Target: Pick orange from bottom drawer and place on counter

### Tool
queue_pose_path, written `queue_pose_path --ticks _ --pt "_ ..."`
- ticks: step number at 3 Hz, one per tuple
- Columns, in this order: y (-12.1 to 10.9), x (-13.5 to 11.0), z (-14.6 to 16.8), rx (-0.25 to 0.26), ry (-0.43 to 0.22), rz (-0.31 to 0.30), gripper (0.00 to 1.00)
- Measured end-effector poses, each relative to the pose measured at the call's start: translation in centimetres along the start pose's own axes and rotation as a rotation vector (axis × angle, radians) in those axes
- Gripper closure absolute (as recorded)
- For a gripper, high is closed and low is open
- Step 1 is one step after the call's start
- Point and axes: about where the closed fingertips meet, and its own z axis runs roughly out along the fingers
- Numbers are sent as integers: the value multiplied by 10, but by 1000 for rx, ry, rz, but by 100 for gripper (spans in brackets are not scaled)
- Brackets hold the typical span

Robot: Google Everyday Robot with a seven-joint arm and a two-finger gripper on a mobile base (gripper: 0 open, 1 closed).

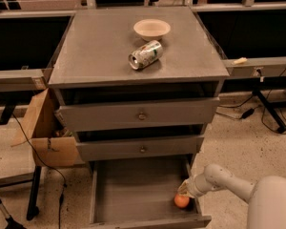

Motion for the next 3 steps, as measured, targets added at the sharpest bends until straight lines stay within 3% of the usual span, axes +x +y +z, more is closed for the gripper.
queue_pose_path --ticks 1,2,3 --pt "0 -2 -3 -5 -3 -3 18" --pt "-5 -1 9 -19 -14 -7 0" --pt "-6 4 17 -20 -11 -5 0"
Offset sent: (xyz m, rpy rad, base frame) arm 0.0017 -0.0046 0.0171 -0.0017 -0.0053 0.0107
